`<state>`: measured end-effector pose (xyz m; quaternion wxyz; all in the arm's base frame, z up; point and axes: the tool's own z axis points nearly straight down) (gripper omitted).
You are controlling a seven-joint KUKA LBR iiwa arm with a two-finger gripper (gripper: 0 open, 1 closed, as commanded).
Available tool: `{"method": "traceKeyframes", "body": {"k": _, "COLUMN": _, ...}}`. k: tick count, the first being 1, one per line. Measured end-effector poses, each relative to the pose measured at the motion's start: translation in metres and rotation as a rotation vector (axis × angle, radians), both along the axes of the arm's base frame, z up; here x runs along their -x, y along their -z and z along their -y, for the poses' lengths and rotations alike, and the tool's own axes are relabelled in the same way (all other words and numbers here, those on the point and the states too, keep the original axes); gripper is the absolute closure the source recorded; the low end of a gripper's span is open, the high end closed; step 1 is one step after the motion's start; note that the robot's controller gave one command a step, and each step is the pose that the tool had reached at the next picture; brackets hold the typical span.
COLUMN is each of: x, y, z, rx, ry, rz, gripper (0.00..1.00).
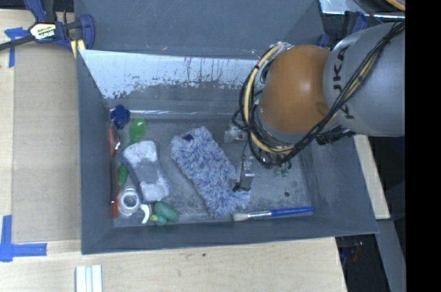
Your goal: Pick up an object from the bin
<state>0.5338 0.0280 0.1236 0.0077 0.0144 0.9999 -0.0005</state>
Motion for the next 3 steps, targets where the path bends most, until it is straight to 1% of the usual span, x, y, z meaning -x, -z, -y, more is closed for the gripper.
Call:
{"method": "traceKeyframes", "body": {"k": 1, "x": -0.002, "y": 0.052, "z": -0.074, "rx": 0.005, "ry": -0.268, "rz": 0.001, "gripper": 0.0}}
{"method": "traceKeyframes", "body": {"k": 2, "x": 0.013, "y": 0.05, "z": -0.046, "rx": -0.003, "ry": -0.132, "rz": 0.013, "gripper": 0.0}}
{"method": "traceKeyframes", "body": {"k": 3, "x": -0.022, "y": 0.051, "z": -0.008, "rx": 0.001, "ry": -0.091, "rz": 0.012, "gripper": 0.0}}
